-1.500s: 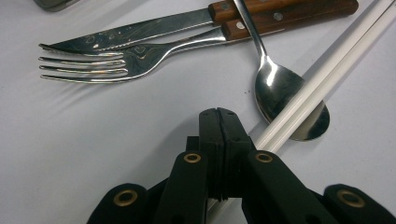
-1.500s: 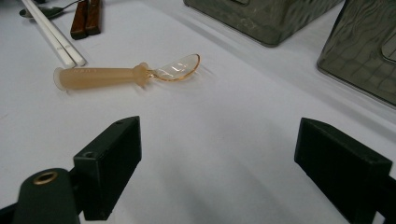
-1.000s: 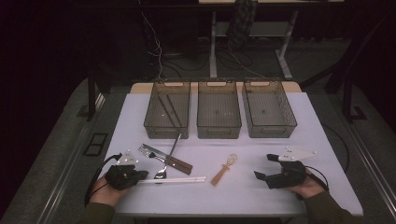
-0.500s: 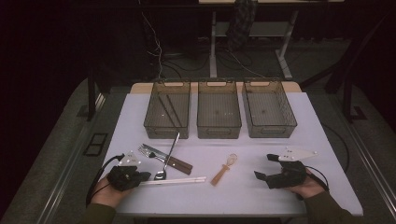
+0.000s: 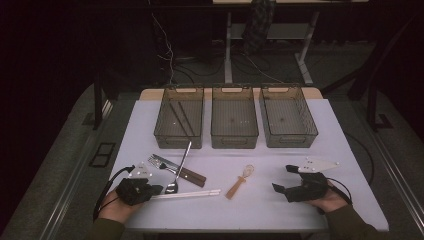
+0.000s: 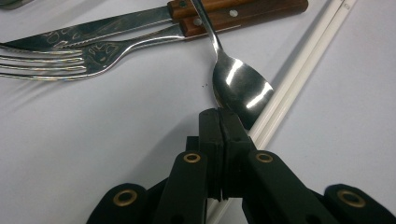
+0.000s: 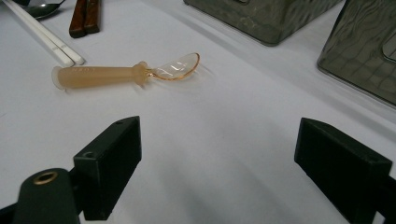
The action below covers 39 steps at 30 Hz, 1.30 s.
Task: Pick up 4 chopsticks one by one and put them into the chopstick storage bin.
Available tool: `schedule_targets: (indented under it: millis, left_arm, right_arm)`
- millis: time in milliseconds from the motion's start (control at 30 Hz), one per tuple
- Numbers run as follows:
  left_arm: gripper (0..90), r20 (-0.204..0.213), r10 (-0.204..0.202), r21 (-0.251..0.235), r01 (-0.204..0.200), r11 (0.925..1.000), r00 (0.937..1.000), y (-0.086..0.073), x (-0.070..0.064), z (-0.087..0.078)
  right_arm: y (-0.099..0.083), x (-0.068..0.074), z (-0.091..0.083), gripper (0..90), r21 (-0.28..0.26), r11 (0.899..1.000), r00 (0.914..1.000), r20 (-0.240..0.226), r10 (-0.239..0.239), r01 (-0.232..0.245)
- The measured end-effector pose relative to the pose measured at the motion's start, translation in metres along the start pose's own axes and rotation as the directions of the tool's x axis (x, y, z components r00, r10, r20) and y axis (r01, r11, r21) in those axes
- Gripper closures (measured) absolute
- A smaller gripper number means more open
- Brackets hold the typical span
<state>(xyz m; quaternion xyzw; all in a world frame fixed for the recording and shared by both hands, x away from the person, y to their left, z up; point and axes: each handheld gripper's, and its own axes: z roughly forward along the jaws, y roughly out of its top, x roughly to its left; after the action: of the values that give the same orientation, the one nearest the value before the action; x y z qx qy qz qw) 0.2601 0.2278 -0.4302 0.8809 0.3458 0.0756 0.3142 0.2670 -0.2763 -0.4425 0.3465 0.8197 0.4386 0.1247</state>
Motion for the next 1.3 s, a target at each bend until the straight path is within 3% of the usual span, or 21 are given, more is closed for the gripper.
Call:
schedule_targets:
  millis: [1300]
  left_arm:
    - [87.3,0.038,0.015,0.019,-0.016,0.9997,0.9991,0.0012,-0.0051,0.0023]
  right_arm:
    - [0.0000,-0.0001,0.0001,14.2,0.001,1.000,1.0000,0.001,-0.003,0.003]
